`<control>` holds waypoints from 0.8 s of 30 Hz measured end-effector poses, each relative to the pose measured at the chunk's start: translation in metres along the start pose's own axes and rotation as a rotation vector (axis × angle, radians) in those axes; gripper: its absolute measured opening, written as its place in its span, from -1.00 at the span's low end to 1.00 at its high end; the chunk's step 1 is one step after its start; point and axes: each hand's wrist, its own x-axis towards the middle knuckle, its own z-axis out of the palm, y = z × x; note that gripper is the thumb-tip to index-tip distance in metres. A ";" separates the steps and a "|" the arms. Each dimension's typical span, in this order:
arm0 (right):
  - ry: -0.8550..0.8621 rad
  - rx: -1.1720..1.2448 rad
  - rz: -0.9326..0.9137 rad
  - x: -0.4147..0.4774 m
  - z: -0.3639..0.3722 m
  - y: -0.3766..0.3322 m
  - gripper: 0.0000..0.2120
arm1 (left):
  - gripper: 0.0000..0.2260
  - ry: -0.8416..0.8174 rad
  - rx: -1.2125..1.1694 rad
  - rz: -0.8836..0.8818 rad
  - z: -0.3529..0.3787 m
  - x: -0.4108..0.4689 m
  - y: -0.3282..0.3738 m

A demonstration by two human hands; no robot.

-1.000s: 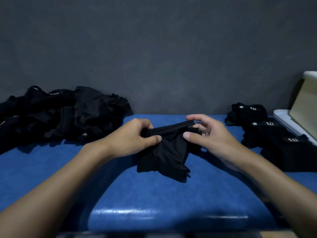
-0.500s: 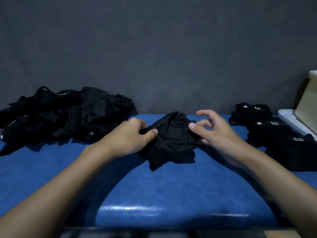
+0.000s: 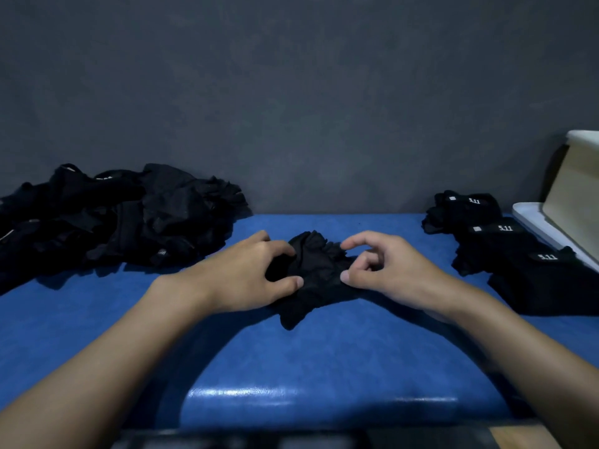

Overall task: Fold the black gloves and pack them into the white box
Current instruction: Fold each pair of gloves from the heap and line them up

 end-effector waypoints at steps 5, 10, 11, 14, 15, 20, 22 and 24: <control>0.238 -0.102 -0.057 0.009 -0.002 0.010 -0.67 | -0.54 0.044 0.163 -0.019 -0.007 -0.006 0.014; 0.320 -0.132 -0.185 0.004 -0.003 0.008 -0.75 | -0.56 0.258 -0.020 0.181 0.003 -0.002 0.009; 0.302 -0.163 -0.228 0.002 -0.001 0.006 -0.77 | -0.51 0.233 -0.058 0.212 0.006 0.000 0.007; 0.177 -0.310 -0.292 -0.005 0.008 0.004 -0.64 | -0.30 0.082 -0.019 0.217 0.014 0.001 0.006; 0.115 -0.390 -0.279 -0.007 0.010 0.005 -0.51 | -0.23 0.043 0.020 0.205 0.015 0.001 0.006; -0.050 -0.593 -0.202 -0.009 0.010 0.012 -0.15 | -0.06 -0.094 0.179 0.101 0.013 -0.003 0.002; -0.098 -0.599 -0.171 -0.010 0.007 0.011 -0.16 | -0.02 -0.135 0.213 0.067 0.012 -0.004 0.000; -0.133 -0.608 -0.152 -0.011 0.005 0.008 -0.22 | 0.00 -0.163 0.223 0.047 0.010 -0.005 -0.001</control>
